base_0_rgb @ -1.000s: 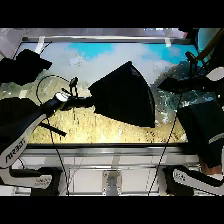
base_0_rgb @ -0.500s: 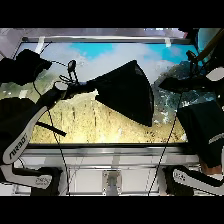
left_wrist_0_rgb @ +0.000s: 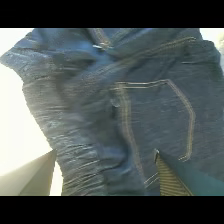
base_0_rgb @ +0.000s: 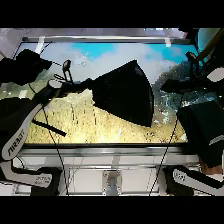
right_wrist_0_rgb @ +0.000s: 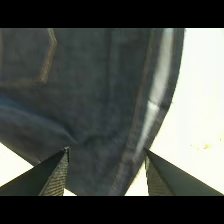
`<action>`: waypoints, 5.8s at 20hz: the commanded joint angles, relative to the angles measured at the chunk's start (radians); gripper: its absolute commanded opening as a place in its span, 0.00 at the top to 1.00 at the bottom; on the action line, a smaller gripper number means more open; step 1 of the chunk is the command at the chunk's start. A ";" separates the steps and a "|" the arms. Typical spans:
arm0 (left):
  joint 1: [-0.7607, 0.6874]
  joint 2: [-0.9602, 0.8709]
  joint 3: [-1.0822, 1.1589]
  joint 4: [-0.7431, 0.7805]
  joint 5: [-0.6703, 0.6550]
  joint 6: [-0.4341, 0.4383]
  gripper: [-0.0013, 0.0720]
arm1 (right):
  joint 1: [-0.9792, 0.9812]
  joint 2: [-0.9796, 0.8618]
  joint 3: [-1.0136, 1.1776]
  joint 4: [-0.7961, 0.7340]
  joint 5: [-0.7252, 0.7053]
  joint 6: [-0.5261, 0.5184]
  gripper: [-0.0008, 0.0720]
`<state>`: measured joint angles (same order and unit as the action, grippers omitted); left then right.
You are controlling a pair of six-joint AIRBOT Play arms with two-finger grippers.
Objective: Fold the clothes and pants, and hang the long-sleeved shirts on hangers.
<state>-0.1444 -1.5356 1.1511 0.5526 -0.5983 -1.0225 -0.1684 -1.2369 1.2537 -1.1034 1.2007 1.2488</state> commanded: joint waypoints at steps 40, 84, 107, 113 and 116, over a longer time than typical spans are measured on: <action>-0.113 0.105 -0.113 0.354 -0.511 -0.185 0.03 | 0.001 0.338 -0.779 0.333 -0.069 -0.022 0.29; -0.301 0.232 -0.586 -0.396 0.399 -0.386 0.94 | 0.001 0.383 -1.056 0.578 -0.426 0.231 0.29; -0.289 0.661 -0.316 0.567 0.122 -0.383 0.94 | 0.001 0.326 -0.505 0.776 -0.049 -0.176 0.97; -0.290 0.901 0.052 0.652 -0.156 -0.384 0.94 | 0.001 0.567 0.002 0.766 0.056 0.034 0.98; -0.290 0.901 0.161 0.652 -0.262 -0.387 0.94 | 0.001 0.538 0.257 0.727 0.056 0.127 0.98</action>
<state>-0.4347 -0.6693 1.1961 1.1717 -0.7296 -1.4063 -0.1684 -0.7109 1.2831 -0.3416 1.2362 1.2694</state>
